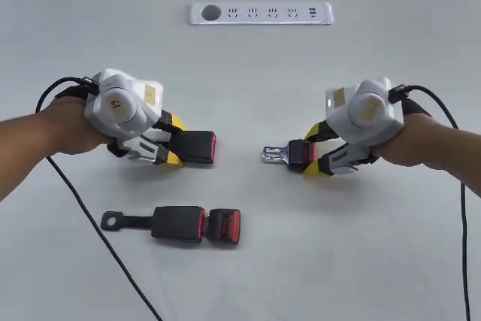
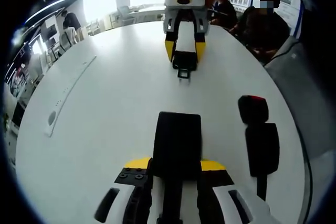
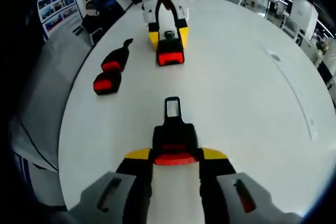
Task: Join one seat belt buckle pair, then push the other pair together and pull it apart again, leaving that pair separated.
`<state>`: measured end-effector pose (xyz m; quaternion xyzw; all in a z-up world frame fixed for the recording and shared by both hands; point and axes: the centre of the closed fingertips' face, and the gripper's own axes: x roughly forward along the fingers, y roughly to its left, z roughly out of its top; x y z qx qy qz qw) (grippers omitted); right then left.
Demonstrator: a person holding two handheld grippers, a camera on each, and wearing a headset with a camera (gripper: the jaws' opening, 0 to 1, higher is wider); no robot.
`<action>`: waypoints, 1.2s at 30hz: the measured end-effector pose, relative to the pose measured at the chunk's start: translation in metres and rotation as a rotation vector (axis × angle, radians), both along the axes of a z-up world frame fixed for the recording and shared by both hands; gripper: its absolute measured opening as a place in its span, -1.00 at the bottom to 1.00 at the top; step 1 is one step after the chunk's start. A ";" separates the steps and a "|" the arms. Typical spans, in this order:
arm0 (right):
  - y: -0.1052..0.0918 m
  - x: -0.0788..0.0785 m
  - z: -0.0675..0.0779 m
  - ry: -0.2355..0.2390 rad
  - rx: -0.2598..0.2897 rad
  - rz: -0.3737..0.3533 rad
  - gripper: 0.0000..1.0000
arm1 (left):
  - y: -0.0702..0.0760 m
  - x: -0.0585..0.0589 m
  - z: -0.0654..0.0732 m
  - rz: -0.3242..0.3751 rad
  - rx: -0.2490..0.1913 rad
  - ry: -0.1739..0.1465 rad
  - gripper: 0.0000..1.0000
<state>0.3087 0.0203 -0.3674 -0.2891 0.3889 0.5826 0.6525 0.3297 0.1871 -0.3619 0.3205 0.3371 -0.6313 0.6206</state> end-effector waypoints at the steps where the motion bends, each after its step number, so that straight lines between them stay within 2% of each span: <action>1: 0.002 0.000 -0.001 0.001 -0.001 -0.006 -0.31 | 0.000 0.000 0.000 0.000 0.001 0.000 -0.34; 2: 0.007 0.000 -0.002 0.001 0.011 -0.006 -0.31 | 0.000 0.000 0.000 0.000 0.002 0.000 -0.34; 8: 0.023 0.003 -0.004 -0.001 0.008 -0.016 -0.31 | 0.000 -0.001 0.000 0.000 0.005 0.000 -0.34; 12: 0.034 0.005 -0.005 0.000 0.033 -0.011 -0.31 | 0.000 -0.001 0.000 -0.002 0.009 0.000 -0.33; 14: 0.043 0.007 -0.005 0.003 0.050 -0.021 -0.31 | 0.000 -0.001 0.000 -0.002 0.011 0.000 -0.33; 20: 0.073 0.009 -0.005 -0.003 0.065 0.006 -0.31 | 0.000 -0.002 -0.001 -0.002 0.017 0.000 -0.34; 21: 0.074 0.009 -0.004 -0.003 0.055 0.005 -0.31 | 0.000 -0.002 -0.001 -0.005 0.019 -0.001 -0.34; 28: 0.085 0.011 -0.005 -0.002 0.079 -0.007 -0.31 | 0.000 -0.003 -0.001 -0.012 0.036 -0.001 -0.34; 31: 0.085 0.012 -0.005 -0.004 0.076 0.002 -0.31 | 0.000 -0.002 -0.001 -0.008 0.037 0.001 -0.34; 36: 0.091 0.009 -0.004 -0.007 0.094 -0.022 -0.32 | 0.000 -0.003 -0.001 -0.012 0.052 -0.003 -0.35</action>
